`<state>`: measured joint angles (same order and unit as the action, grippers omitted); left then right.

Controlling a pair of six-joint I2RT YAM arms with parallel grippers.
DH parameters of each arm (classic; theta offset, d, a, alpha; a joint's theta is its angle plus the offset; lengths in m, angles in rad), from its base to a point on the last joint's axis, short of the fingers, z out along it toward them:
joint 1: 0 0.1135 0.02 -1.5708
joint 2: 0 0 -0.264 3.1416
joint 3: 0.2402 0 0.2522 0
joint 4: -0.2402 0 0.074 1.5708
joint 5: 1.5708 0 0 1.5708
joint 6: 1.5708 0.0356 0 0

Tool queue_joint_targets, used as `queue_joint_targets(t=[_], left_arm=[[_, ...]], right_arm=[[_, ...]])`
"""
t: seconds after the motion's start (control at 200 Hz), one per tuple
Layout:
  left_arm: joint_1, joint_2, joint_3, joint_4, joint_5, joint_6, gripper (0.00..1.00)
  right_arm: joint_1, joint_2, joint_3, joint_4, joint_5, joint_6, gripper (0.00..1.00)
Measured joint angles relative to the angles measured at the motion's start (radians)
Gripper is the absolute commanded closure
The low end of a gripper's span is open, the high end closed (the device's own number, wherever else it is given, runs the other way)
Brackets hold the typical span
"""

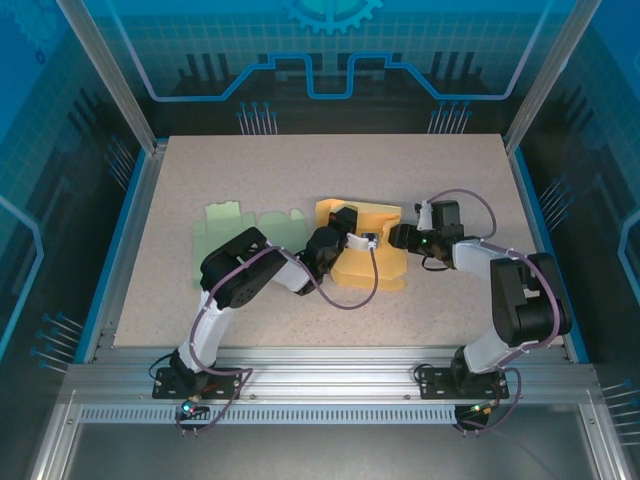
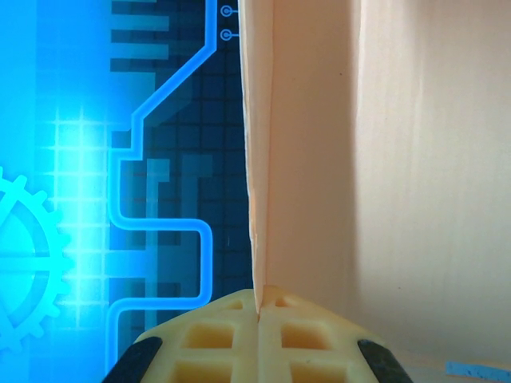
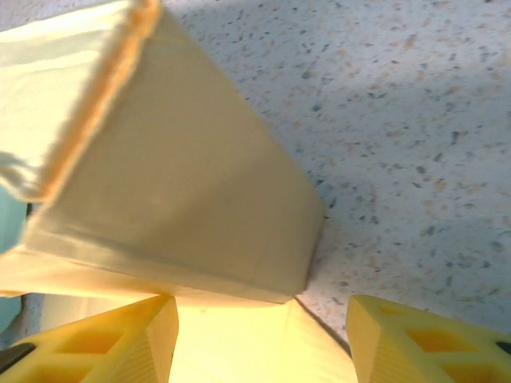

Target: Fold the paper box

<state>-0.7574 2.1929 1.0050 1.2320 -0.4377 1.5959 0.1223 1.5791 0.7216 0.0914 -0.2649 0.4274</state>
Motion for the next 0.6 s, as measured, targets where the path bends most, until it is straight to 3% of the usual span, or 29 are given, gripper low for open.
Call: queue_joint_targets(t=[0.36, 0.6], left_arm=[[0.000, 0.000, 0.000, 0.000, 0.014, 0.000, 1.00], [0.000, -0.012, -0.002, -0.024, 0.018, -0.015, 1.00]], right_arm=[[0.008, 0.011, 0.043, -0.013, 0.066, -0.015, 0.41], [0.042, 0.081, 0.124, -0.015, 0.153, -0.033, 0.48]])
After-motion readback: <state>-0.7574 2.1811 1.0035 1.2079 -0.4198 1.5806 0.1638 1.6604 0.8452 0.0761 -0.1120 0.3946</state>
